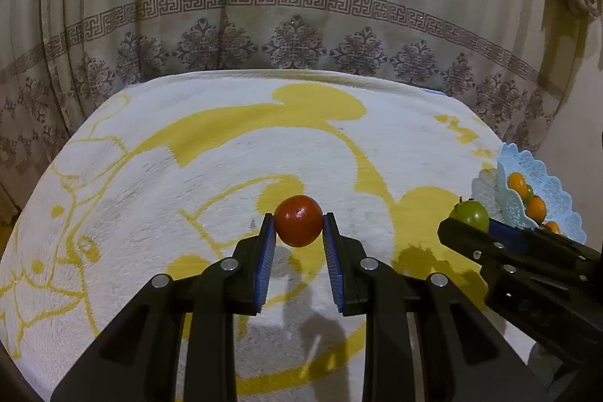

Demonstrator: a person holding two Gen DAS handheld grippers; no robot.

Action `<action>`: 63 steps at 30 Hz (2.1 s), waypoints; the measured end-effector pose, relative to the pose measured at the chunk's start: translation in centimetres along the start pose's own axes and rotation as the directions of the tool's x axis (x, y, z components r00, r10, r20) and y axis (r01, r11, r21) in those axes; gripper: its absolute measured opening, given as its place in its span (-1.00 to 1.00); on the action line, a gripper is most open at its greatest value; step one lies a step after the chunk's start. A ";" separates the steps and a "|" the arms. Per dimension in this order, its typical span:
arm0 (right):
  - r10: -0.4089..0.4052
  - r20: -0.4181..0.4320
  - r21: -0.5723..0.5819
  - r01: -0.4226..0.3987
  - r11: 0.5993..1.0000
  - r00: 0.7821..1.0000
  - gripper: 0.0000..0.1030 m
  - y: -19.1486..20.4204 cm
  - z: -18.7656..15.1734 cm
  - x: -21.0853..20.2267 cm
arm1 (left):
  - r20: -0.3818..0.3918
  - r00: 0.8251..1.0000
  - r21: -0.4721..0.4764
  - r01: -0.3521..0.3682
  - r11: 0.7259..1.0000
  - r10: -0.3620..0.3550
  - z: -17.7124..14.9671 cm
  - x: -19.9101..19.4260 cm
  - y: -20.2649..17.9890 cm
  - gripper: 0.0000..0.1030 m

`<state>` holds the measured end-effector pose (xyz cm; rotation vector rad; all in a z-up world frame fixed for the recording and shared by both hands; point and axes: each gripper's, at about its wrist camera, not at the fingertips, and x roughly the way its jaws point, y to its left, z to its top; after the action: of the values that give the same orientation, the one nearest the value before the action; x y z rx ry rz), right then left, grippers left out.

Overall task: Organize fruits
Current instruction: 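Carry both tomatoes over the blue basket and open both tools to drop them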

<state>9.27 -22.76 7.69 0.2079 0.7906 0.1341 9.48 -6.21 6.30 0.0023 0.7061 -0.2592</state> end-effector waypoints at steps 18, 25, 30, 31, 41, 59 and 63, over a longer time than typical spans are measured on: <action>-0.022 0.052 0.054 0.019 0.998 0.998 -0.33 -2.4 -0.9 -3.8 | 0.015 1.000 0.063 0.012 0.998 -0.013 -0.4 -0.6 -2.2 -0.50; -0.050 0.078 0.084 0.043 0.996 0.996 -0.33 -4.5 -1.5 -5.8 | 0.011 0.999 0.097 0.042 0.994 -0.043 -0.5 -1.0 -3.8 -0.50; -0.075 0.098 0.125 0.063 0.990 0.992 -0.33 -6.8 -1.8 -7.4 | -0.019 0.993 0.097 0.122 0.988 -0.120 -0.2 -1.4 -5.0 -0.50; -0.080 0.102 0.132 0.066 0.989 0.992 -0.33 -7.2 -1.9 -7.7 | -0.022 0.991 0.096 0.132 0.987 -0.130 -0.2 -1.4 -5.2 -0.50; -0.144 0.142 0.218 0.111 0.970 0.979 -0.34 -12.1 -2.6 -10.7 | -0.046 0.975 0.131 0.223 0.966 -0.219 0.7 -1.9 -8.7 -0.50; -0.179 0.151 0.327 0.122 0.937 0.972 -0.33 -17.6 -3.7 -12.1 | -0.099 0.921 0.247 0.389 0.887 -0.376 2.0 -0.8 -17.8 -0.50; -0.183 0.152 0.334 0.124 0.935 0.971 -0.33 -18.1 -3.5 -12.1 | -0.110 0.917 0.263 0.399 0.878 -0.384 1.9 -0.3 -19.2 -0.50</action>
<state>-0.91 -42.22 9.33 0.4603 0.6403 -0.1638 5.93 -24.92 9.54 0.1391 0.7157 -0.7528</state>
